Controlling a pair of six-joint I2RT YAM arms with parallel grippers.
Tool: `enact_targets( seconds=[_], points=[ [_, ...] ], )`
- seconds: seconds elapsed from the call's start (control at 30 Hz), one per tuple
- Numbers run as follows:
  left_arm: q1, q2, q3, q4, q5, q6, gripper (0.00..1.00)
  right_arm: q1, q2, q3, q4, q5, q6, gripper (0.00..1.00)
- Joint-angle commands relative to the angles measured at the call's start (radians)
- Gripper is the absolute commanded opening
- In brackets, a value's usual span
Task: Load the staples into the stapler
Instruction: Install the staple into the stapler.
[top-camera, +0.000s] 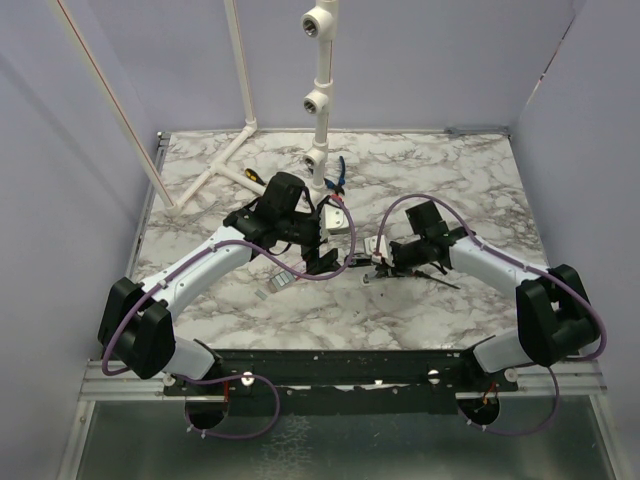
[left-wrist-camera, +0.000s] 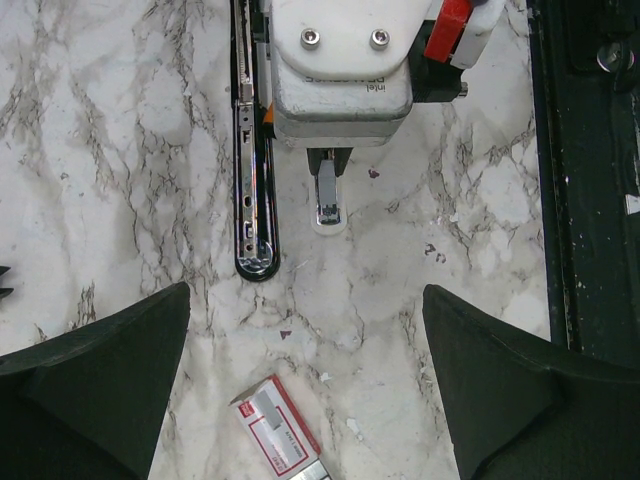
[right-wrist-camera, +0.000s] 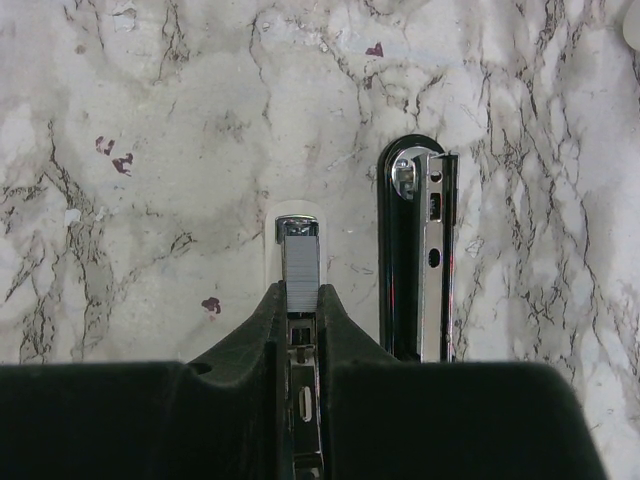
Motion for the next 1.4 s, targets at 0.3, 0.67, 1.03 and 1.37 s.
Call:
enact_targets(
  seconds=[0.3,0.67,1.03,1.37],
  points=[
    [0.007,0.005,-0.002,-0.009,0.041,0.014,0.99,-0.016,0.024,0.03,-0.038,-0.019,-0.022,0.01],
    [0.008,0.007,-0.002,-0.008,0.04,0.016,0.99,-0.016,0.035,0.025,-0.034,-0.022,-0.019,0.01],
    [0.008,0.005,-0.003,-0.009,0.041,0.016,0.99,-0.016,0.05,0.026,-0.035,-0.017,-0.016,0.01],
    [0.008,0.001,-0.007,-0.009,0.037,0.016,0.99,-0.017,0.057,0.026,-0.025,-0.017,-0.006,0.01]
  ],
)
